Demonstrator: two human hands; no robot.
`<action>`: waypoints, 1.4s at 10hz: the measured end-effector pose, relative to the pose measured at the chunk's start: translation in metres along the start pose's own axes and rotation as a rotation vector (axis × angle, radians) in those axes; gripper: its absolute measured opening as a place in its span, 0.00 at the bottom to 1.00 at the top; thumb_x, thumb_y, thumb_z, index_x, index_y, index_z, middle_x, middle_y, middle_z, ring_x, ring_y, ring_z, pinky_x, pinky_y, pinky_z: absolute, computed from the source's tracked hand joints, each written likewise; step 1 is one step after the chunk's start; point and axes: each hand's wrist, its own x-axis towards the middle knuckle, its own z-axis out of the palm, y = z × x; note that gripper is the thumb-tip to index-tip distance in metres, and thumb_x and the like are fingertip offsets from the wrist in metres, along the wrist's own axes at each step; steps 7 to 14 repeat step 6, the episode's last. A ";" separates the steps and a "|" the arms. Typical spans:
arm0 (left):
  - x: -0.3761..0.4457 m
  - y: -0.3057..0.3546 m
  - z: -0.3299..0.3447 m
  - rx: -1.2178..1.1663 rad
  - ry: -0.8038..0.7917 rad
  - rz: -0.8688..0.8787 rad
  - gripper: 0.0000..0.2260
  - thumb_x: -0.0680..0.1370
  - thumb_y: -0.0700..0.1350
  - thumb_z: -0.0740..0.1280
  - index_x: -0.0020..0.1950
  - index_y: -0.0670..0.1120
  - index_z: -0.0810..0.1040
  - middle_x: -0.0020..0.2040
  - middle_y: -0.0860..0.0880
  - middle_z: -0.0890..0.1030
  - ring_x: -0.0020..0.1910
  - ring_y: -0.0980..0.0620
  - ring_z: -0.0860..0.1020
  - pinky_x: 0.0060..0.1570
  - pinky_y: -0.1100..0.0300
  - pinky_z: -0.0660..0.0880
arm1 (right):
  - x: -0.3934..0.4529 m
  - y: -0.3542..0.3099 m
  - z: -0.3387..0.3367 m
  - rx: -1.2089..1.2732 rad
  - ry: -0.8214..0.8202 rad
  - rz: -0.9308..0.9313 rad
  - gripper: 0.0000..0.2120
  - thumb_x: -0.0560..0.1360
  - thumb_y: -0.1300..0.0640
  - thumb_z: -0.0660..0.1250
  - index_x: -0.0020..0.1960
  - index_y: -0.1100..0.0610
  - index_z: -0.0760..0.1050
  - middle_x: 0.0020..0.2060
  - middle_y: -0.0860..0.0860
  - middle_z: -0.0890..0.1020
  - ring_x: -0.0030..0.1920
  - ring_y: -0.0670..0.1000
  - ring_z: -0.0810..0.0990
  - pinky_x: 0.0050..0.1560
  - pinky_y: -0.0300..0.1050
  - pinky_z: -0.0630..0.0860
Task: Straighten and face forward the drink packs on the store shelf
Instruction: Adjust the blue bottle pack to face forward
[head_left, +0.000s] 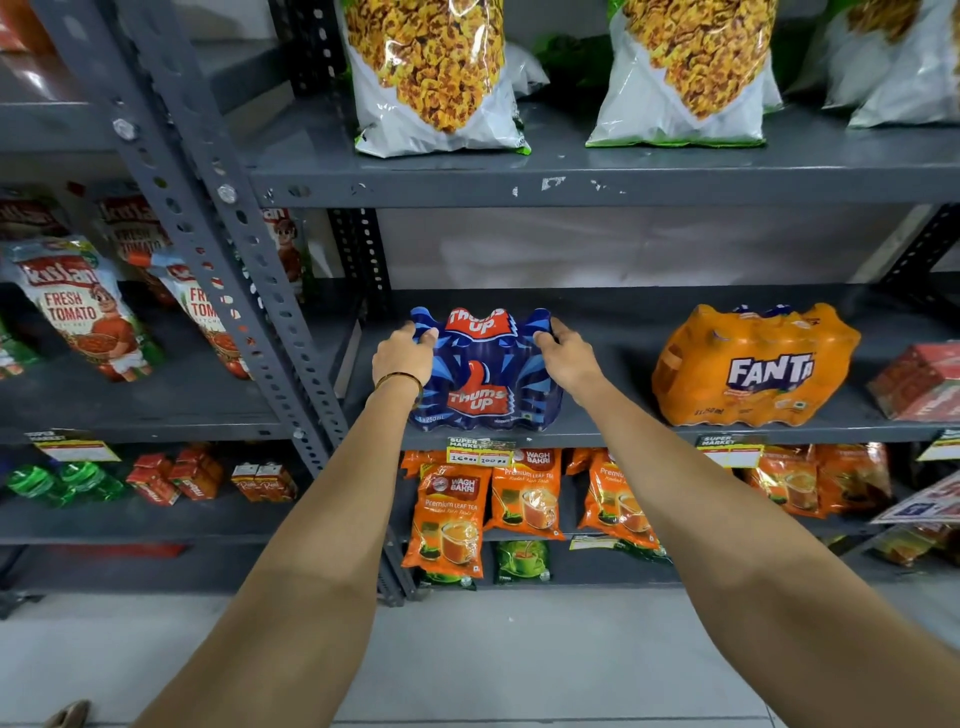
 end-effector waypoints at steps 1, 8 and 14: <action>0.001 0.000 0.001 0.003 0.000 -0.005 0.23 0.79 0.55 0.58 0.72 0.47 0.66 0.68 0.38 0.73 0.66 0.38 0.71 0.64 0.47 0.68 | 0.000 0.000 -0.002 0.002 -0.017 0.008 0.20 0.80 0.50 0.55 0.70 0.52 0.65 0.62 0.58 0.78 0.57 0.58 0.80 0.57 0.54 0.79; -0.009 0.007 0.000 0.028 -0.035 -0.071 0.27 0.80 0.55 0.56 0.76 0.46 0.56 0.70 0.37 0.69 0.67 0.37 0.70 0.62 0.45 0.69 | -0.014 0.000 -0.003 -0.104 -0.004 -0.003 0.28 0.80 0.42 0.50 0.76 0.54 0.54 0.70 0.60 0.71 0.66 0.60 0.74 0.62 0.55 0.75; -0.009 0.007 0.000 0.028 -0.035 -0.071 0.27 0.80 0.55 0.56 0.76 0.46 0.56 0.70 0.37 0.69 0.67 0.37 0.70 0.62 0.45 0.69 | -0.014 0.000 -0.003 -0.104 -0.004 -0.003 0.28 0.80 0.42 0.50 0.76 0.54 0.54 0.70 0.60 0.71 0.66 0.60 0.74 0.62 0.55 0.75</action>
